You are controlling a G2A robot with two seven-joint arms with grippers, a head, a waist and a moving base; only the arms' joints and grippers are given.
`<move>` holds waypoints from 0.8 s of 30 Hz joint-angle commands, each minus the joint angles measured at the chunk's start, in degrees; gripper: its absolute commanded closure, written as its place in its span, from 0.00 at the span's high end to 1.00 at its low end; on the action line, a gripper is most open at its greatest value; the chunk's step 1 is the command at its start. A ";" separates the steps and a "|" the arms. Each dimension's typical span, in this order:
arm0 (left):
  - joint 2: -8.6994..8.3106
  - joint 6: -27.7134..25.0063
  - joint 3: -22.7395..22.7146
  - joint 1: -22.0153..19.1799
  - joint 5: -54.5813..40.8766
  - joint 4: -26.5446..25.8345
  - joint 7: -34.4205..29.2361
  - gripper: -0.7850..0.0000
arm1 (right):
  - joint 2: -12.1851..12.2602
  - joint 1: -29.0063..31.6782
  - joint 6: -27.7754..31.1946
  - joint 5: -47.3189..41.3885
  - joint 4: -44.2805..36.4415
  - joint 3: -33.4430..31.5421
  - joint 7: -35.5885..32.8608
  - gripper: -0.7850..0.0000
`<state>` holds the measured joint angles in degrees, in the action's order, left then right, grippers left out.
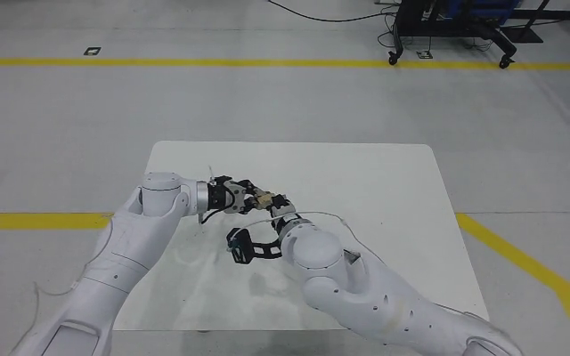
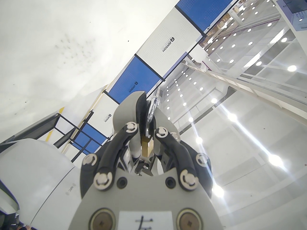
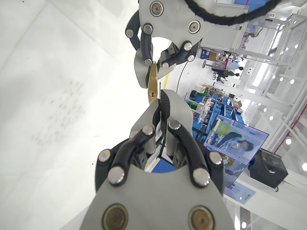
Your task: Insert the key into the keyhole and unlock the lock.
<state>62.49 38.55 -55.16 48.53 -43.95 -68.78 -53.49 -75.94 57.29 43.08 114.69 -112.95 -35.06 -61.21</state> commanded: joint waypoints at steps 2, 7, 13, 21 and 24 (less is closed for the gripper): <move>-0.10 -0.50 -0.27 0.12 0.41 -0.15 0.41 0.00 | 0.72 1.34 1.27 -2.50 -2.22 -2.64 1.27 0.00; -0.26 -2.18 -0.73 0.52 0.97 -0.79 0.64 0.00 | 2.93 6.04 4.60 -7.99 -7.87 -10.40 4.61 0.00; -0.28 -2.94 -0.87 0.64 1.04 -1.03 0.73 0.00 | 3.90 8.19 5.61 -8.82 -9.81 -13.57 5.61 0.00; -0.21 -2.79 -1.11 2.00 0.51 -2.49 3.60 0.00 | 4.03 8.33 6.56 -4.89 -7.48 -11.60 6.57 0.00; -0.17 -2.61 -1.12 2.18 0.49 -2.84 4.15 0.00 | 3.91 7.74 6.74 -2.39 -6.10 -9.85 6.74 0.00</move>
<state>62.29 35.87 -56.33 50.68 -43.48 -71.53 -49.48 -71.97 65.25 49.83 111.56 -119.45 -45.48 -54.45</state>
